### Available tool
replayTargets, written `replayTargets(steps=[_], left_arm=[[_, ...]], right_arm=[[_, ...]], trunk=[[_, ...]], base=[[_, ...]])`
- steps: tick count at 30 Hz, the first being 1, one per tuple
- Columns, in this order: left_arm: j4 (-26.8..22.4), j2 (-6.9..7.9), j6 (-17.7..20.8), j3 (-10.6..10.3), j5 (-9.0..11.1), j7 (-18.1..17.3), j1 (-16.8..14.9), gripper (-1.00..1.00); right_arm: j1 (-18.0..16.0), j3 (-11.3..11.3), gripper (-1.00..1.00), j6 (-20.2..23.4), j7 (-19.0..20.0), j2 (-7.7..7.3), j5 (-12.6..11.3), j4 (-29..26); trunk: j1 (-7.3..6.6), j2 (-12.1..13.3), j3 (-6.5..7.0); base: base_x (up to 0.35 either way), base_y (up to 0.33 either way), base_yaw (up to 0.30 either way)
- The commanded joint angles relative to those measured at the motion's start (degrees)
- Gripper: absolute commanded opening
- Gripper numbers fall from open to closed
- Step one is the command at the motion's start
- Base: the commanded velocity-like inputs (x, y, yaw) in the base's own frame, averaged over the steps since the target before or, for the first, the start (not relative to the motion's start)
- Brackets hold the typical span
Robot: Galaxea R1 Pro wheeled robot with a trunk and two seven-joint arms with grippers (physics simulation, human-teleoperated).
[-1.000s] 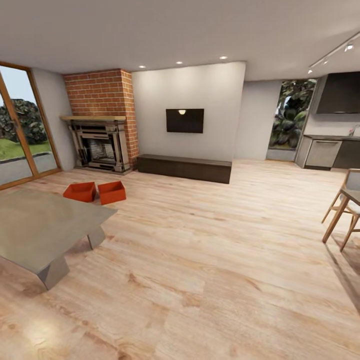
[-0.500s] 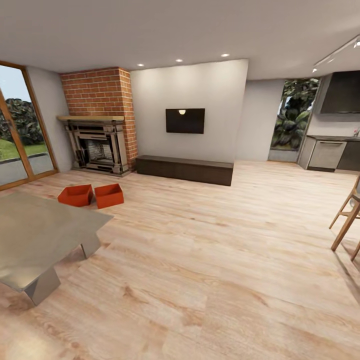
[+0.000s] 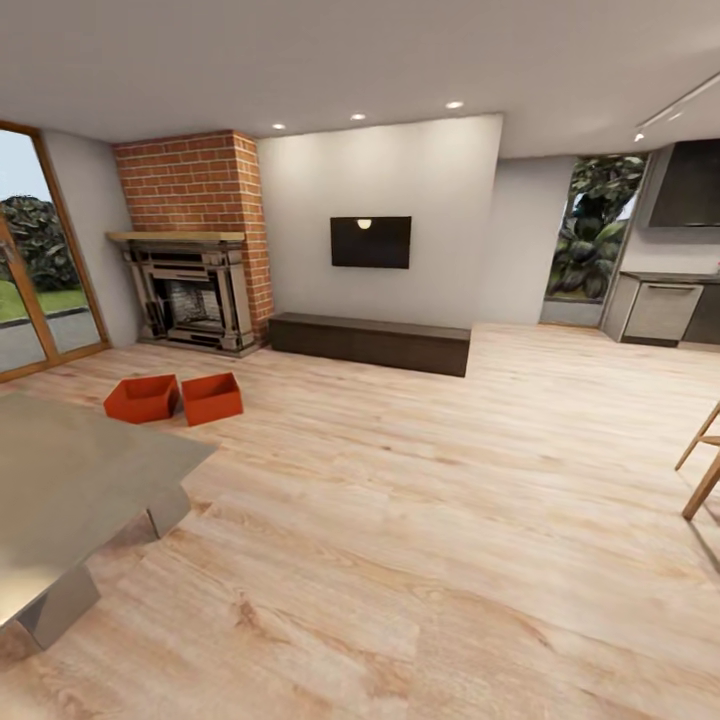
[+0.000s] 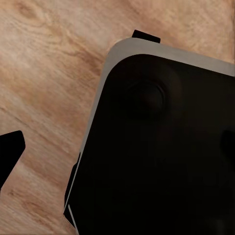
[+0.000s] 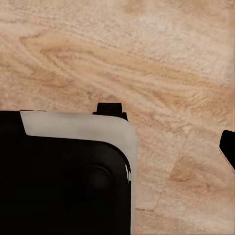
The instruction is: Move the two storage containers from the living room to the garage. In the garage, place one container on the floor and stack the other container on top of it (either order is fine).
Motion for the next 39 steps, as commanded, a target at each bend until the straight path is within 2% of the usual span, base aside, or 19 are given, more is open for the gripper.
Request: replayTargets(steps=[1,39], left_arm=[[-0.1,-0.03,0.1,0.4,0.1,0.1,0.0,1.00],[-0.1,-0.03,-0.1,0.4,0.1,0.1,0.0,1.00]], right_arm=[[-0.1,0.4,1.00,-0.3,0.3,0.00,-0.6,0.2],[-0.1,0.3,1.00,-0.3,0.3,0.00,-0.6,0.2]], trunk=[[0.03,0.0,-0.06],[0.03,0.0,-0.06]], base=[[0.325,0.000,0.000],[0.325,0.000,0.000]])
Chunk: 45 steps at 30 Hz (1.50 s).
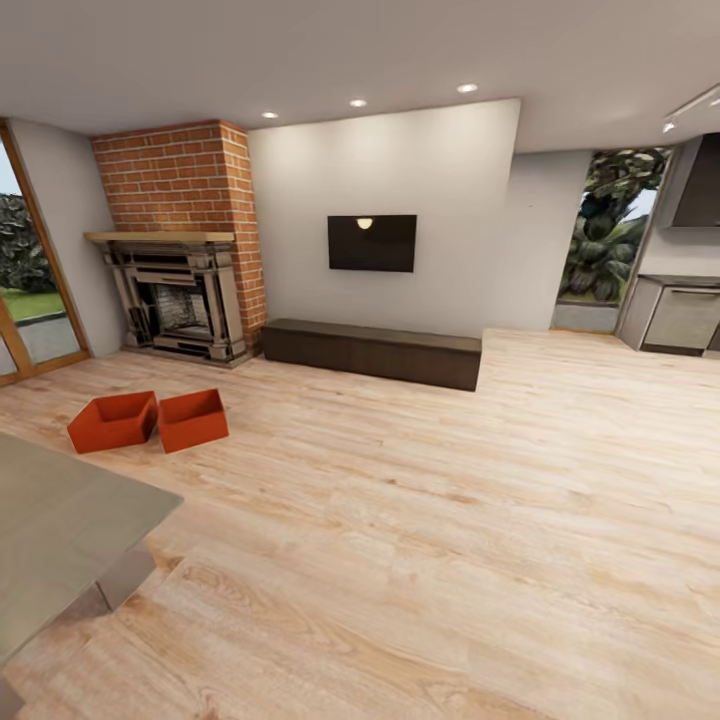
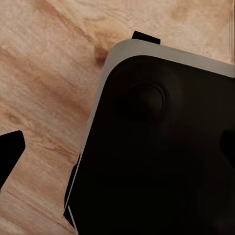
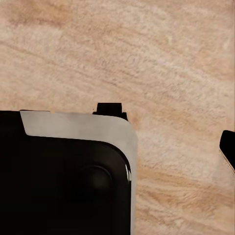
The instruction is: Move the two storage containers from the living room to the garage. In the garage, place one container on the floor and stack the other container on top of it (either order is fine).
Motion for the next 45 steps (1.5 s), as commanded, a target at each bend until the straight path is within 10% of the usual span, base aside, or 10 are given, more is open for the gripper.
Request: replayTargets(steps=[1,45], left_arm=[[-0.1,-0.03,0.1,0.4,0.1,0.1,0.0,1.00],[-0.1,-0.03,0.1,0.4,0.1,0.1,0.0,1.00]], right_arm=[[-0.1,0.4,1.00,-0.3,0.3,0.00,-0.6,0.2],[-0.1,0.4,1.00,-0.3,0.3,0.00,-1.0,0.2]], trunk=[[0.03,0.0,-0.06],[0.03,0.0,-0.06]], base=[[0.325,0.000,0.000],[0.325,0.000,0.000]])
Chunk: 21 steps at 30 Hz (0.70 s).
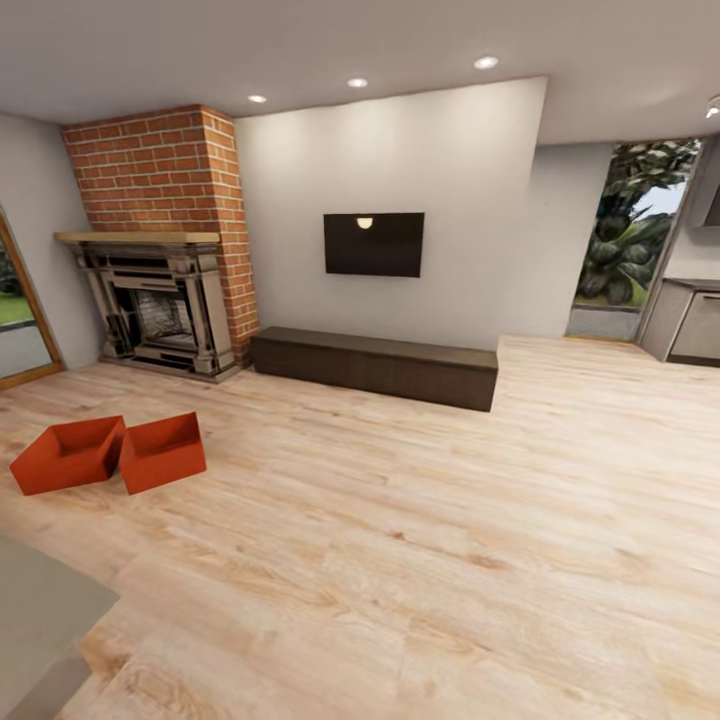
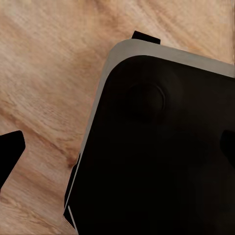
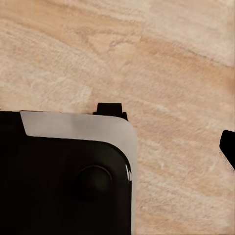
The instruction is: Move the two storage containers from the living room to the garage. In the garage, place one container on the floor and stack the other container on top of it (either order is fine).
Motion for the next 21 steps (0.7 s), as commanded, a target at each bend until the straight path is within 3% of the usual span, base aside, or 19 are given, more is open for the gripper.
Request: replayTargets(steps=[1,21], left_arm=[[-0.1,-0.03,0.1,0.4,0.1,0.1,0.0,1.00],[-0.1,-0.03,0.0,0.4,0.1,0.1,0.0,1.00]], right_arm=[[-0.1,0.4,1.00,-0.3,0.3,0.00,-0.5,0.2],[-0.1,1.1,1.00,-0.2,0.4,-0.08,0.2,0.2]], trunk=[[0.03,0.0,-0.06],[0.03,0.0,-0.06]], base=[[0.324,0.000,0.000],[0.288,0.000,0.000]])
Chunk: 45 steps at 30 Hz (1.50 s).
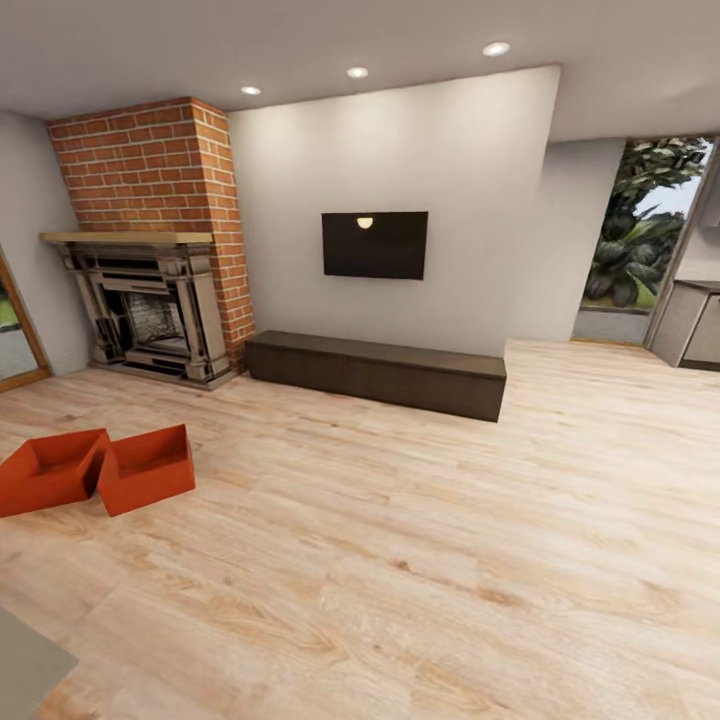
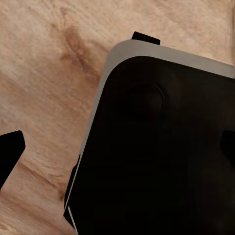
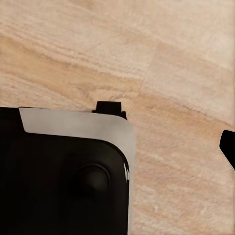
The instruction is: Move the two storage containers from the living room to the garage. In the garage, place one container on the floor and stack the other container on top of it (either order is fine).
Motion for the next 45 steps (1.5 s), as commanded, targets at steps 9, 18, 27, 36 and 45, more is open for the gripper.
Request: replayTargets(steps=[9,18,27,36,45], left_arm=[[-0.1,-0.03,0.1,0.4,0.1,0.1,0.0,1.00],[-0.1,-0.03,0.1,0.4,0.2,0.1,0.0,1.00],[0.0,-0.03,0.1,0.4,0.2,0.1,0.0,1.00],[-0.1,-0.03,0.1,0.4,0.2,0.1,0.0,1.00],[-0.1,-0.03,0.1,0.4,0.2,0.1,0.0,1.00]], right_arm=[[-0.1,0.3,1.00,-0.3,0.3,-0.01,-0.6,0.2],[-0.1,-0.1,1.00,-0.3,0.2,-0.01,-0.7,-0.1],[-0.1,0.0,1.00,-0.2,0.2,0.04,-0.6,-0.1],[-0.1,0.0,1.00,-0.2,0.2,0.01,-0.7,-0.1],[-0.1,-0.1,1.00,-0.2,0.2,-0.01,-0.8,-0.1]], trunk=[[0.02,0.0,-0.06],[0.02,0.0,-0.06],[0.02,0.0,-0.06],[0.02,0.0,-0.06],[0.02,0.0,-0.06]], base=[[0.243,0.000,0.000],[0.246,0.000,0.000],[0.305,0.000,0.050],[0.320,0.000,0.253],[0.320,0.000,0.248]])
